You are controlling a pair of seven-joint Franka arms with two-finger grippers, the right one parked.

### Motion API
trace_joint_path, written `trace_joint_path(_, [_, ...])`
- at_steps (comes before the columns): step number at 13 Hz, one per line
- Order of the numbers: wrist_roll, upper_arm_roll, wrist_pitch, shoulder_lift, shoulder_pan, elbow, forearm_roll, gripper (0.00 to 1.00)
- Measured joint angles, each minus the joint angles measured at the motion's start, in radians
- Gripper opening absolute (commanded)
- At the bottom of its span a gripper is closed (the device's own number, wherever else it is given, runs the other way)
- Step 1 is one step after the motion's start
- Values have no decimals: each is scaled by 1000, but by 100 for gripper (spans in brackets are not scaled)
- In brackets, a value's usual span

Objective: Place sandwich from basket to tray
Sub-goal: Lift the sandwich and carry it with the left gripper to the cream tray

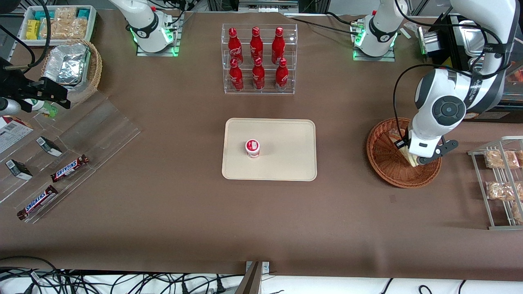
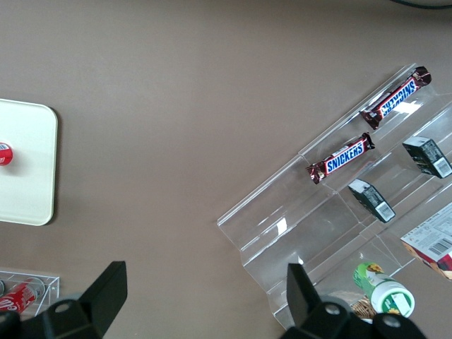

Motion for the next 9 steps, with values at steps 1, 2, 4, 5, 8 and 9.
trace_joint_path(1, [2, -24, -53, -4, 0, 42, -2, 31])
trace_joint_path(2, [2, -53, -105, -7, -1, 82, -8, 31])
trace_joint_path(4, [2, -116, -198, -9, -3, 149, -33, 31])
trace_joint_path(5, [2, -151, -229, -10, -5, 177, -46, 31])
trace_joint_path(8, [2, -273, -254, -9, -10, 231, -86, 30])
trace_joint_path(9, [1, -314, -254, -9, -12, 239, -98, 30])
